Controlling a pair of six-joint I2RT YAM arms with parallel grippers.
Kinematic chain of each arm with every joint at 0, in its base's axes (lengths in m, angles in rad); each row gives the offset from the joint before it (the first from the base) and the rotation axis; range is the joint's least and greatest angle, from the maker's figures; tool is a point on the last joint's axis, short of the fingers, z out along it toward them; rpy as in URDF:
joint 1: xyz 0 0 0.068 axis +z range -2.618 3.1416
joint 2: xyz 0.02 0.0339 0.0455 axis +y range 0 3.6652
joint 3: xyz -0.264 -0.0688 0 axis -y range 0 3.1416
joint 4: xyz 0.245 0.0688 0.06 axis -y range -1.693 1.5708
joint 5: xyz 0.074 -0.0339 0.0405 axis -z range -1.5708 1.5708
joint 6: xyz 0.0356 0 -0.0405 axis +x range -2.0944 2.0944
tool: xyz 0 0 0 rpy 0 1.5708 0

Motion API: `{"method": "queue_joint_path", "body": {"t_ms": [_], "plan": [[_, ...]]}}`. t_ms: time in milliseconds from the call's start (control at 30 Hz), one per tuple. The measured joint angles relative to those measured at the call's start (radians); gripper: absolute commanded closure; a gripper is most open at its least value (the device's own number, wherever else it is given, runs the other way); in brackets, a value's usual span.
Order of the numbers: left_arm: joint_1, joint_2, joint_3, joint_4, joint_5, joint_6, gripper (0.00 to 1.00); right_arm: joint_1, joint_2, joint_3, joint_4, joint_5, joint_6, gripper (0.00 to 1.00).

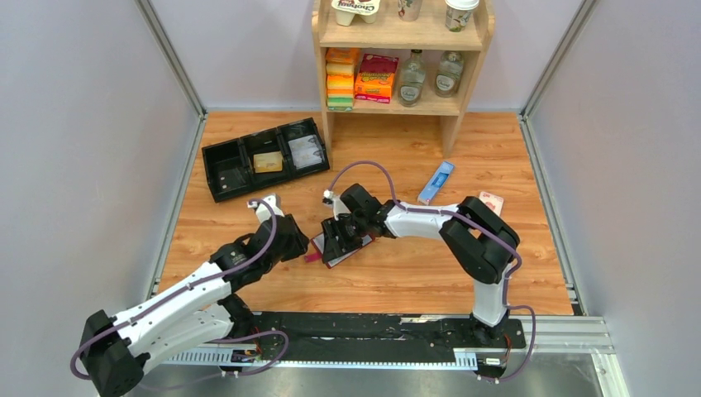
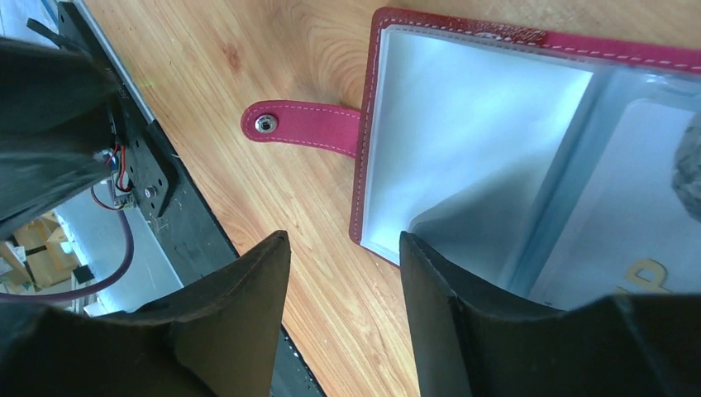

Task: Take the credit cards out of the card holder
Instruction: Remove the credit card from the card holder.

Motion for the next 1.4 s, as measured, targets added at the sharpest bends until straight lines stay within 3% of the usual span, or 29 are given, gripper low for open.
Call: {"method": "queue_joint_path", "body": {"t_ms": [233,500,1000,1400], "plan": [[0.000,-0.002,0.121,0.006,0.012,0.000,0.56,0.000,-0.076,0.000,-0.005,0.065,0.004,0.55],[0.000,0.142,0.188,0.077,0.061,0.001,0.57,-0.014,-0.173,-0.024,0.008,0.159,0.005,0.62],[0.003,0.449,0.238,0.264,0.193,-0.009,0.59,-0.189,-0.259,-0.166,0.012,0.332,0.076,0.57],[0.004,0.513,0.089,0.288,0.187,-0.015,0.66,-0.180,-0.210,-0.165,0.006,0.300,0.055,0.53]]}}
